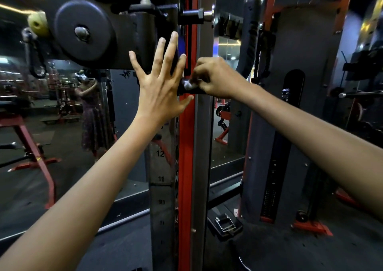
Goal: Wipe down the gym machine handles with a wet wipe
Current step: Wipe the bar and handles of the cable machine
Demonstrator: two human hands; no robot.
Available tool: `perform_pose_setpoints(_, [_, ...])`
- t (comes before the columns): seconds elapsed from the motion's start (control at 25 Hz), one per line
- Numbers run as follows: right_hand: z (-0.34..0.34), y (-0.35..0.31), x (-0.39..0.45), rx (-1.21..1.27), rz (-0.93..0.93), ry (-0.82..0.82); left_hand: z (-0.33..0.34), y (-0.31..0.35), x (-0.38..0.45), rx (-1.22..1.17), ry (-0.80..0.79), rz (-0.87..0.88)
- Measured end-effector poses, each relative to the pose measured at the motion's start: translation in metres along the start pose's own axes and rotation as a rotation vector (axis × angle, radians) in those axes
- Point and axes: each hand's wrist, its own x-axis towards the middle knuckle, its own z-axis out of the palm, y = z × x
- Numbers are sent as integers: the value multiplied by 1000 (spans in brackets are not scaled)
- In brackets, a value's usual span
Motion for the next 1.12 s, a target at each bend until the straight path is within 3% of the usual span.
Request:
perform_pose_setpoints(0.08, [-12,2,2,-100,19,-62,1,-2,-1,3,-7,22])
perform_pose_setpoints(0.24, [-3,-11,11,-80,-13,53,4,-3,-1,33,6,25])
perform_pose_setpoints(0.36, [4,-9,8,18,-39,1,6,-3,-2,53,16,34])
perform_pose_setpoints(0.52, [-12,6,12,-35,-1,-96,4,-3,-1,56,27,52])
perform_pose_setpoints(0.68, [3,5,10,-8,-45,70,6,-5,-1,83,37,79])
perform_pose_setpoints(1.0, [-3,3,12,-101,-102,-49,3,-11,-2,118,-8,140])
perform_pose_setpoints(1.12, [7,-2,16,-7,-97,40,2,-12,-1,125,-12,149])
